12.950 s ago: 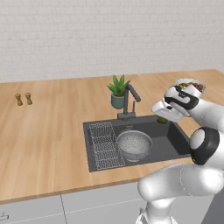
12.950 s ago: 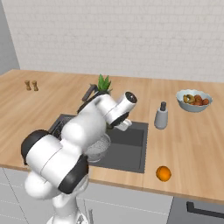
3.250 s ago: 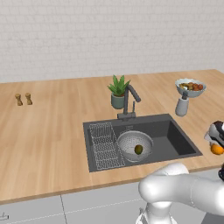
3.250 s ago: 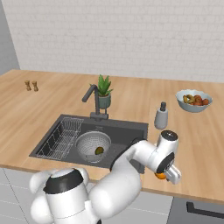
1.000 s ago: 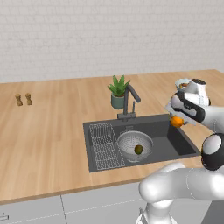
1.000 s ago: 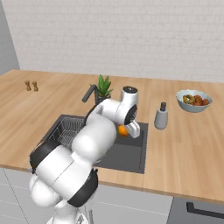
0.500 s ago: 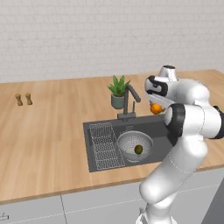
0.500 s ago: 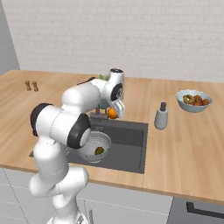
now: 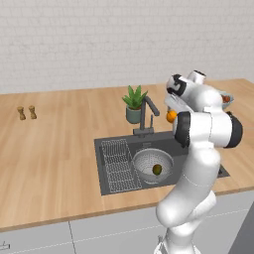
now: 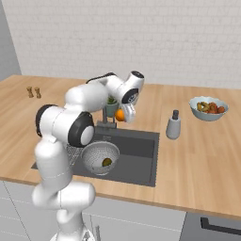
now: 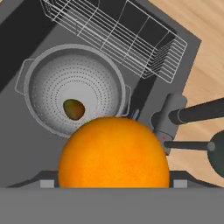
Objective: Put the colander in the sink, put the mango, orange in the colander, and turn on the sink faucet and pour water over the colander.
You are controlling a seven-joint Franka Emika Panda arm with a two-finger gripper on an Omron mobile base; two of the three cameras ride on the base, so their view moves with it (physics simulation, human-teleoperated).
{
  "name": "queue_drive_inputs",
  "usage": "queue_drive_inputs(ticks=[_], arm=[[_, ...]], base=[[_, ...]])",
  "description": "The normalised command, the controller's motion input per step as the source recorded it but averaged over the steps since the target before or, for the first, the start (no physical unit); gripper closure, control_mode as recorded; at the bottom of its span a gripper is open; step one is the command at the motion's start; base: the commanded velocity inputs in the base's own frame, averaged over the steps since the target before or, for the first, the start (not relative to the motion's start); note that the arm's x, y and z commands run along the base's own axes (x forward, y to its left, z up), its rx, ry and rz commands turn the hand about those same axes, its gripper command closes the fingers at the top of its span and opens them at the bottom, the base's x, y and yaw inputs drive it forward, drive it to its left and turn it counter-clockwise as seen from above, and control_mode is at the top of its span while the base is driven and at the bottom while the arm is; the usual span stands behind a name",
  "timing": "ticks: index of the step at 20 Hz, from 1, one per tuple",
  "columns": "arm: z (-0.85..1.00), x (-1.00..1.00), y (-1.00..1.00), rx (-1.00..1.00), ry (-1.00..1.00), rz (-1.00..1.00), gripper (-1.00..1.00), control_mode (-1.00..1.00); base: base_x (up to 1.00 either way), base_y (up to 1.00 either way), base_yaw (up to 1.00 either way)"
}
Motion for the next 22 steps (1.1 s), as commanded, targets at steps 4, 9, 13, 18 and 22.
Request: queue_drive_inputs(ticks=[4,9,13,18,22], arm=[[-0.35,-0.37,0.42,0.20,-0.14,-0.14,1.00,-1.00],[-0.26,-0.71,0.19,0.17,-0.14,-0.13,1.00,-1.00],[-0.18,-0.94,0.07,0.15,-0.13,-0.14,1.00,-1.00],[-0.37,-0.20,0.19,0.10,-0.01,-0.13,1.00,-1.00],[-0.41,0.38,0.16,0.07,0.13,-0.07,1.00,-1.00]], base=[[0.00,0.00,0.00],[0.00,0.00,0.00],[0.00,0.00,0.00],[0.00,0.00,0.00],[0.00,0.00,0.00]])
